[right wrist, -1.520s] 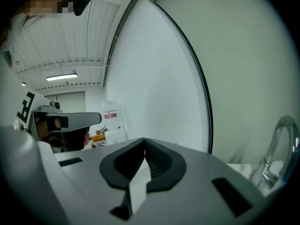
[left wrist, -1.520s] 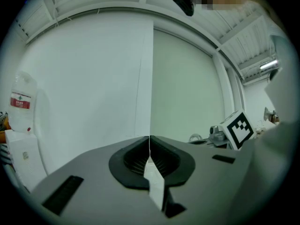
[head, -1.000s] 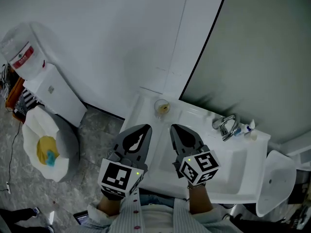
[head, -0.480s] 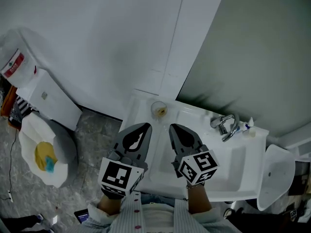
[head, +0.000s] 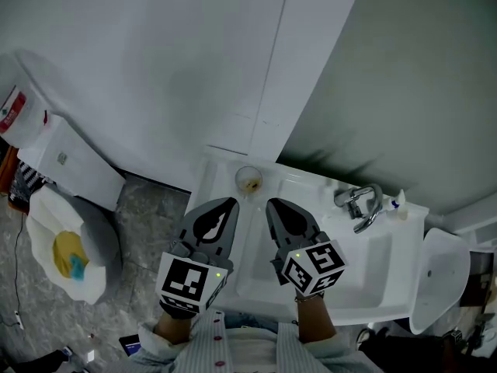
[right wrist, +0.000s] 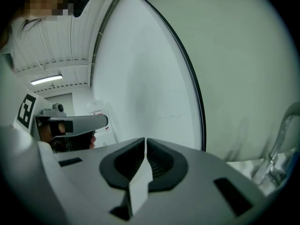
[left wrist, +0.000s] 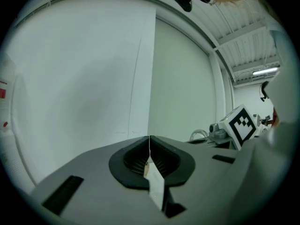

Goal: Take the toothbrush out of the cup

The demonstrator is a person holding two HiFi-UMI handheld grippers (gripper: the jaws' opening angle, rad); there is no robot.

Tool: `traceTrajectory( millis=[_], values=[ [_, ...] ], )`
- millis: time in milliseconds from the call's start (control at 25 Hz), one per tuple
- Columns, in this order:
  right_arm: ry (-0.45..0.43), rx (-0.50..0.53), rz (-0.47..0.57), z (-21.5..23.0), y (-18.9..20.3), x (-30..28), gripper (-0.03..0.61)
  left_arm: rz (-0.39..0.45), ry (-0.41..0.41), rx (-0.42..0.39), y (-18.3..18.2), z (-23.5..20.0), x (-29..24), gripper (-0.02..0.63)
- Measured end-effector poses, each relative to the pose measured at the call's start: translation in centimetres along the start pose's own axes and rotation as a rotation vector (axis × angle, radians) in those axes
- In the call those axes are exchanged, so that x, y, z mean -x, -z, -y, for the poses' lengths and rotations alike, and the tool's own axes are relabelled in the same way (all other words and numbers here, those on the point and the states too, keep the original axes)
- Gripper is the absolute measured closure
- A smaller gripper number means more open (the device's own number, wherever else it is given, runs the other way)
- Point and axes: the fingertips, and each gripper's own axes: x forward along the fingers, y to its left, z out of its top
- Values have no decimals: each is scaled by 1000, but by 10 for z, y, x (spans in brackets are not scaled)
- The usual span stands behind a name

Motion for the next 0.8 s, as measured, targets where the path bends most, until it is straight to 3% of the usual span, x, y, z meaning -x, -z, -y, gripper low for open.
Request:
traceTrajectory(
  millis=[800],
  values=[
    [27,-62,-95,34,37,-35,565,-147,-5,7,69,-24,-53,594]
  ],
)
